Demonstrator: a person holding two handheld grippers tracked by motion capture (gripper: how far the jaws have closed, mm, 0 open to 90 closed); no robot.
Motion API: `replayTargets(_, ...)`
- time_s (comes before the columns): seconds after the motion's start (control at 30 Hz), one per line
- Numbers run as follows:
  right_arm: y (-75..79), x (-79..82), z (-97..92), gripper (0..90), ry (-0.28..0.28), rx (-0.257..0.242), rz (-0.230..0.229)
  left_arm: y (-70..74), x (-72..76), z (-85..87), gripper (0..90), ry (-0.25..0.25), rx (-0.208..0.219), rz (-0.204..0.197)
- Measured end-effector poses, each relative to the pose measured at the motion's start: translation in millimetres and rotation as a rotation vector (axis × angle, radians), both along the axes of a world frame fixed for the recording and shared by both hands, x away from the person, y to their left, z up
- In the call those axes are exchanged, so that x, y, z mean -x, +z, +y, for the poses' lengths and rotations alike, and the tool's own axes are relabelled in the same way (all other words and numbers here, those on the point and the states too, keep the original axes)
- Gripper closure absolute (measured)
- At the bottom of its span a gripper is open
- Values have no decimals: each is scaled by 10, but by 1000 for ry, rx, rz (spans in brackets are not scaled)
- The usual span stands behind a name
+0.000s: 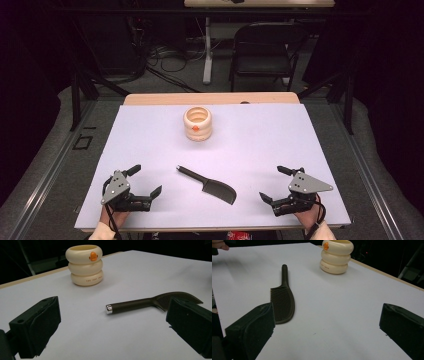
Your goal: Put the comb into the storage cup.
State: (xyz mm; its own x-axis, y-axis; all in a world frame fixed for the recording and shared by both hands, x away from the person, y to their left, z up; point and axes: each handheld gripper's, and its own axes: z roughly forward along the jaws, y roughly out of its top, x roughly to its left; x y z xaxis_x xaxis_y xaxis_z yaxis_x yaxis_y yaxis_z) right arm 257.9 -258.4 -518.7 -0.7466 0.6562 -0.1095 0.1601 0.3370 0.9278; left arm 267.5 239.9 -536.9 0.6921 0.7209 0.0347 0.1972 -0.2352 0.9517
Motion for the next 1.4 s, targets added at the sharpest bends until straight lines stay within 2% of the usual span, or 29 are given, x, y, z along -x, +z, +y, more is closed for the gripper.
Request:
replayTargets(0.4,-13,-26,-4,0,-6,12,10,13,-45,-81,2,-13,-33,7)
replayTargets(0.63,-20,-36,-2,0,-9,15,16,21,-106,-158,2,-30,-58,-3)
replayTargets(1.07,-25,-45,7,0,-12,16,21,48,-225,-182,3,-20,-54,-19)
replayTargets(1.4,-27,-48,20,0,-13,19,27,56,-373,-228,3,-11,-47,-6)
